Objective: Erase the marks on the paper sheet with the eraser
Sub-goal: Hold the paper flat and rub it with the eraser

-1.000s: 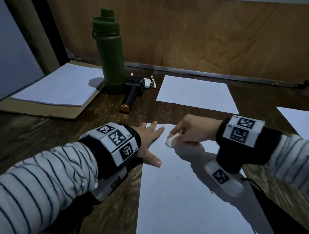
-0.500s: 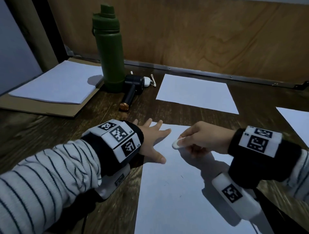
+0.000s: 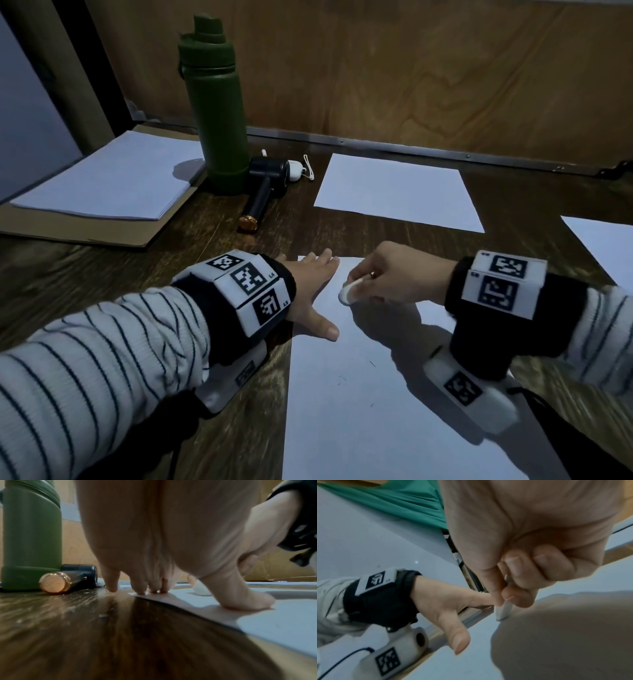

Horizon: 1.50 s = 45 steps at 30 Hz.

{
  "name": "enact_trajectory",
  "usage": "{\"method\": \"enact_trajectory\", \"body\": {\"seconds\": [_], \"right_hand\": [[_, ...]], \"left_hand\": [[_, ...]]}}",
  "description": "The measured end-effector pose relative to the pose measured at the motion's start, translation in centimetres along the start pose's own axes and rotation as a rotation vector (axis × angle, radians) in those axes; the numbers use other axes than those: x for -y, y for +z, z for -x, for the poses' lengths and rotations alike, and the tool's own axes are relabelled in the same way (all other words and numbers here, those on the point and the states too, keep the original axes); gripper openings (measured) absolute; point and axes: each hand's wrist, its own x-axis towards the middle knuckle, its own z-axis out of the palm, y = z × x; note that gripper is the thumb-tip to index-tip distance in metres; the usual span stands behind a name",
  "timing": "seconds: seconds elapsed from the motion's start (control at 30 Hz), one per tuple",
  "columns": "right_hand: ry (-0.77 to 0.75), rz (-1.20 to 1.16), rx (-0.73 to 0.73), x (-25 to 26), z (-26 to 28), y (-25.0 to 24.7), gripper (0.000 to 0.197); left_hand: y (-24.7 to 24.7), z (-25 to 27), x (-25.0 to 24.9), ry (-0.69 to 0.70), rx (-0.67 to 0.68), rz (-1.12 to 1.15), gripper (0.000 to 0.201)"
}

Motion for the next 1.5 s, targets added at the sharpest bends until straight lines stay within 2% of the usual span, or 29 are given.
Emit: {"method": "enact_trajectory", "body": {"seconds": [0.17,0.33,0.53,0.7,0.93,1.0,1.1,1.13,1.23,1.3,1.43,1.5], "right_hand": [[0.006,-0.041,-0.144,0.5,-1.2,-0.3,0.022],[0.002,-0.036,0.034,-0.1,0.2,0.5,0.023],[0.072,-0.15,-0.097,0.1,-1.4,-0.6,0.024],[0.016,-0.051,0.09,-0.5,0.7,0.4,0.024],[0.034,-0.13,-0.108,0.0,-1.4,-0.1,0.022],[-0.004,-0.11,-0.034,-0.8,0.1,0.4,0.02],[0.021,-0.056,0.162,-0.8,1.8,0.4,0.016],[0.035,-0.068,0.148,-0.6,1.6,0.1,0.016],[0.07,-0.188,-0.048,-0.1,-0.5,-0.7,0.016],[0.068,-0.206,-0.083,0.0,-1.1,-0.8,0.021],[0.004,-0.004,0.158,-1.1,1.1,-0.3,0.024],[0.033,0.029,0.284,-1.5,2.4,-0.3,0.022]], "left_hand": [[0.0,0.1,0.1,0.021,-0.007,0.03,0.115],[0.2,-0.1,0.1,-0.001,0.003,0.034,0.114],[0.2,0.1,0.3,0.013,0.004,0.046,0.117],[0.1,0.1,-0.1,-0.007,0.024,0.041,0.116],[0.3,0.1,0.3,0.001,0.014,0.066,0.117],[0.2,0.1,0.2,-0.008,0.021,0.049,0.116],[0.1,0.3,-0.1,-0.018,0.028,0.047,0.116],[0.0,0.3,0.0,-0.015,0.026,0.048,0.117],[0.0,0.4,0.0,-0.006,0.019,0.047,0.117],[0.1,0.4,0.0,-0.007,0.017,0.045,0.117],[0.0,0.5,0.0,-0.012,0.027,0.055,0.117],[0.0,0.5,0.0,-0.012,0.033,0.061,0.117]]}}
